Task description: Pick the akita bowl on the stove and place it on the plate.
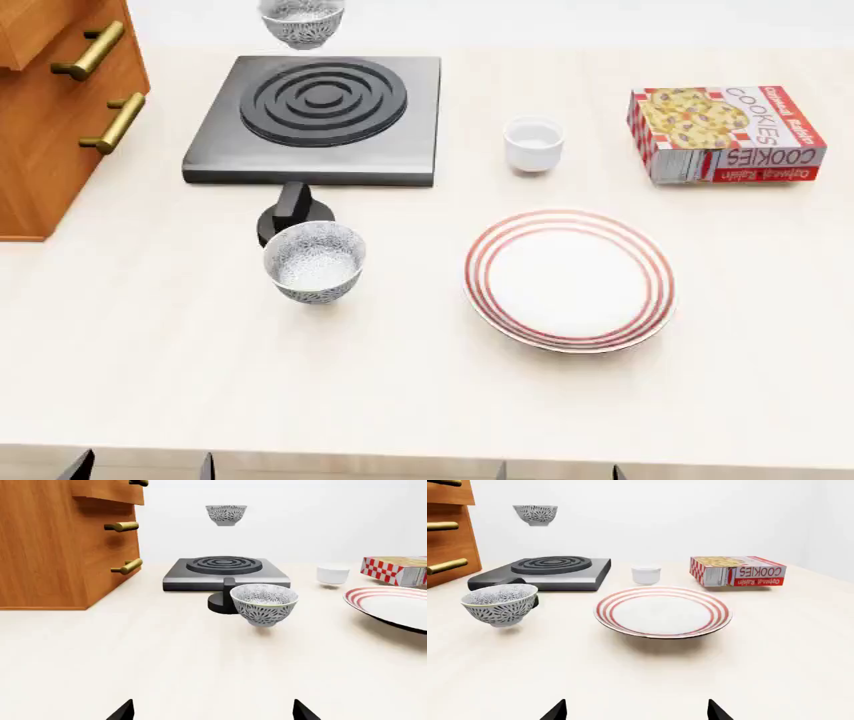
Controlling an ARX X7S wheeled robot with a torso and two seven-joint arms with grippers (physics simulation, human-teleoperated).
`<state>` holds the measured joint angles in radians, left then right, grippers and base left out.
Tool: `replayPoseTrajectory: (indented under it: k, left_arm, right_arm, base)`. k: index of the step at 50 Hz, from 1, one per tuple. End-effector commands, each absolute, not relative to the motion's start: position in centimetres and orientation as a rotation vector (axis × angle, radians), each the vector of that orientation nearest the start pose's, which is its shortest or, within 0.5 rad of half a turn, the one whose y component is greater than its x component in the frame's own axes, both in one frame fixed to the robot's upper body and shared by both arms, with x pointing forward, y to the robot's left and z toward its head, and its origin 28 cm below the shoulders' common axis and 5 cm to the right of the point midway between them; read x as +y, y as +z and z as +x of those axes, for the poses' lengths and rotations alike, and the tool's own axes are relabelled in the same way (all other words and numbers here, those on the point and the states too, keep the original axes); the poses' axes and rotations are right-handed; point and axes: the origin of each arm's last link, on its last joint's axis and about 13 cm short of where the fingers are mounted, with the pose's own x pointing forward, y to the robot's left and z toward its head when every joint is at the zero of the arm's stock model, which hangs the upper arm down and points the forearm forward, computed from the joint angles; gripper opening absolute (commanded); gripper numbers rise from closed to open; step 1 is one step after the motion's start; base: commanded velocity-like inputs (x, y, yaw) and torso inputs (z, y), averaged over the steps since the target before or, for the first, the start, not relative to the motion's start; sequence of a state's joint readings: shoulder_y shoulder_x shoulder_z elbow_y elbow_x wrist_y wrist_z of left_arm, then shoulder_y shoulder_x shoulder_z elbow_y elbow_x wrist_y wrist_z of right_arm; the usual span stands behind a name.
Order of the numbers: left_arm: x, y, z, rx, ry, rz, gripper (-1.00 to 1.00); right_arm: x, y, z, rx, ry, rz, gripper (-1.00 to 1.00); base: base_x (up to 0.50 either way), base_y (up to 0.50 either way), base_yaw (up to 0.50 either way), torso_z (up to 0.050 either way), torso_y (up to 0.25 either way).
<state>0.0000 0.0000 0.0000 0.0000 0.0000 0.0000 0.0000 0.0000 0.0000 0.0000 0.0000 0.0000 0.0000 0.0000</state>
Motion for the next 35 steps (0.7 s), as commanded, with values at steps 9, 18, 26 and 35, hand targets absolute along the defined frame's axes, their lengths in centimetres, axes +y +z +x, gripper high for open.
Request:
replayPoseTrajectory:
  k: [9,18,26,35]
  left_arm:
    - [20.5,1.5,21.0,-0.005,-0.010,0.006,1.00]
    - [20.4,1.4,20.9,-0.004,-0.022,0.023,1.00]
    - [20.4,1.3,20.9,0.003,-0.022,0.017,1.00]
    - [20.4,1.2,21.0,0.008,-0.021,0.021,1.00]
  right_arm:
    - [-9.7,1.1,21.1,0.003,0.001,0.006,1.00]
    - [-9.7,1.0,21.1,0.004,0.002,0.007,1.00]
    - [-9.6,1.2,21.2,0.020,0.050,-0.026,1.00]
    - [-8.3,8.5,24.2,-0.091,0.063,-0.024,1.00]
  base:
    - [0.00,0.00,0.00,0.000,0.000]
    - [0.00,0.00,0.00,0.000,0.000]
    - [0.00,0.00,0.00,0.000,0.000]
    - [0.00,0.00,0.00,0.000,0.000]
